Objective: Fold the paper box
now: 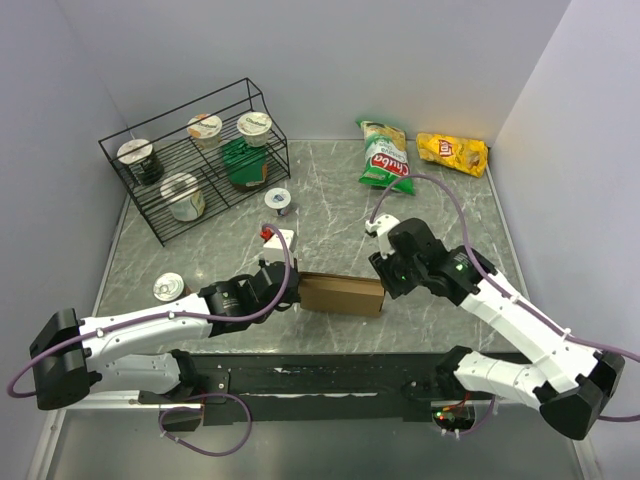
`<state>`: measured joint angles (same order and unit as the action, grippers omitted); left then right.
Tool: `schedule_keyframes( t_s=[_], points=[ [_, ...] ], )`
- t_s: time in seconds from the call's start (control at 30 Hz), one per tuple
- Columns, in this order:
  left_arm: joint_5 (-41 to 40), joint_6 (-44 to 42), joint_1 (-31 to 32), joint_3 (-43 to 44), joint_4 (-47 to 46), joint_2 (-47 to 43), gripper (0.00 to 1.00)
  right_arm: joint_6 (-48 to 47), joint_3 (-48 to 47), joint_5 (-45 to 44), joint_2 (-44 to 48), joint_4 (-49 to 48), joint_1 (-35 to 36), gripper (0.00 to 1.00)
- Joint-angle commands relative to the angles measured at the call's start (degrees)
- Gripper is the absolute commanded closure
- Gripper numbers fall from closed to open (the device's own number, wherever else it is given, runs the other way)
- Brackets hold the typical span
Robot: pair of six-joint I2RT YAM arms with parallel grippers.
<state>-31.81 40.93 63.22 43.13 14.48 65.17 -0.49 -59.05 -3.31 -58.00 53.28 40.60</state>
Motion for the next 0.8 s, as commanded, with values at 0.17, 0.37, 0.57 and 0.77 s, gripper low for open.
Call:
schedule_keyframes(
  t_s=[0.17, 0.37, 0.57, 0.77],
  points=[
    [1.4, -1.6, 0.5, -0.6, 8.7, 2.2, 0.99, -0.2, 0.0, -0.6, -1.4, -0.5, 0.4, 0.59],
    [1.4, -2.0, 0.4, -0.2, 8.7, 2.6, 0.99, 0.0, 0.7, -2.7, -2.6, 0.4, 0.8, 0.64],
    [1.5, -2.0, 0.4, -0.3, 8.5, 2.5, 0.99, 0.1, 1.2, -4.1, -2.7, 0.0, 1.2, 0.65],
    [1.7, -2.3, 0.4, -0.6, 8.2, 2.0, 0.99, -0.1, 0.9, -3.0, -3.1, -0.8, 1.3, 0.78]
  ],
)
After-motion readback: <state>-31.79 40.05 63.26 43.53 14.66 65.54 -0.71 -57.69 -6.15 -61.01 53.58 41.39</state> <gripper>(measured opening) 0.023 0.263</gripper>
